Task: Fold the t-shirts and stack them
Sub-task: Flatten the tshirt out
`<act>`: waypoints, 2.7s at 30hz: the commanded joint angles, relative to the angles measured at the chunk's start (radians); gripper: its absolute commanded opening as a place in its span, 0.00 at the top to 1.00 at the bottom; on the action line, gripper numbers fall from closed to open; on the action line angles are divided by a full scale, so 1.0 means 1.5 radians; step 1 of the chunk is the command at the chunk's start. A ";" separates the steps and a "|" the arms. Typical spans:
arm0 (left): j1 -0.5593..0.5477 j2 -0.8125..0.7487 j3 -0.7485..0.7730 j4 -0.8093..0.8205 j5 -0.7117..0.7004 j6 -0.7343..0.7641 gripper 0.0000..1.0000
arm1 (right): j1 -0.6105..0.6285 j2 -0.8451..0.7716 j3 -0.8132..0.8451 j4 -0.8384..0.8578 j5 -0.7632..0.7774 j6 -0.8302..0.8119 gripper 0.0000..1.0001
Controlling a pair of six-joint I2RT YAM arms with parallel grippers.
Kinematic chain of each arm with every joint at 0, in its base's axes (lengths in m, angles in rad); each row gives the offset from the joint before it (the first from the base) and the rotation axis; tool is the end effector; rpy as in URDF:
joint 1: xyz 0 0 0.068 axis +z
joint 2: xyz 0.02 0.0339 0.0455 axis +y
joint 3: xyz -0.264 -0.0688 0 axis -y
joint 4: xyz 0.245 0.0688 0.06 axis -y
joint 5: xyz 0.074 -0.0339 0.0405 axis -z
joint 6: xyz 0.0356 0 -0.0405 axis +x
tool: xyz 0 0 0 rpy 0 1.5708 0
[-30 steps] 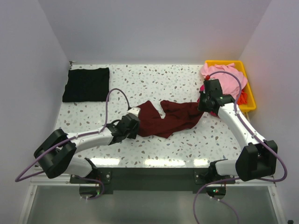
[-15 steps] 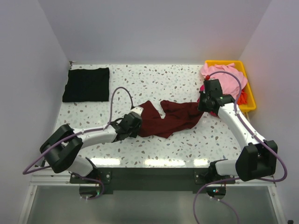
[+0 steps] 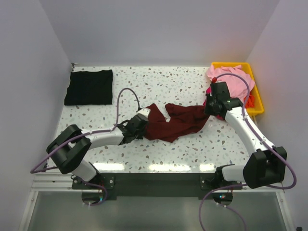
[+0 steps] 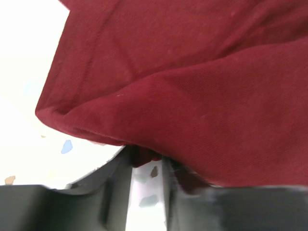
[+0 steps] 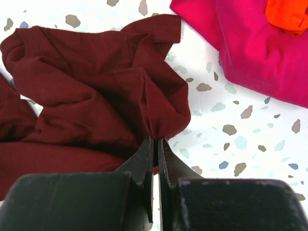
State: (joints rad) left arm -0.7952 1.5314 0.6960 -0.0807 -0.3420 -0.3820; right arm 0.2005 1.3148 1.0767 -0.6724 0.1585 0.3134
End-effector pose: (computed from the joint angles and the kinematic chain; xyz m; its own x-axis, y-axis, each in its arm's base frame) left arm 0.2073 -0.1944 0.1506 -0.7128 0.2253 -0.6642 0.2845 0.9585 0.0199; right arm 0.2680 0.0487 0.2832 -0.7677 0.1546 -0.6219 0.1418 0.9874 0.0705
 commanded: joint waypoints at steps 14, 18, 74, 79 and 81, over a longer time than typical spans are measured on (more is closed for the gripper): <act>-0.003 -0.169 0.079 -0.346 0.000 -0.089 1.00 | -0.004 -0.093 0.035 -0.069 0.012 -0.017 1.00; 0.003 -0.215 0.084 -0.414 0.048 -0.117 0.90 | -0.004 -0.116 0.025 -0.078 0.011 -0.018 1.00; 0.116 -0.328 0.045 -0.300 0.085 -0.088 1.00 | -0.004 -0.266 0.040 -0.210 -0.038 -0.067 1.00; 0.116 -0.410 0.086 -0.408 0.126 -0.104 1.00 | -0.003 -0.308 0.079 -0.274 -0.067 -0.065 1.00; 0.116 -0.433 0.099 -0.452 0.139 -0.113 1.00 | -0.002 -0.337 0.082 -0.288 -0.086 -0.052 1.00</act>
State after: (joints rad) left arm -0.6186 0.9176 0.7963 -0.6033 -0.1734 -0.5205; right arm 0.2005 0.8574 1.1595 -1.0096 0.0864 0.2417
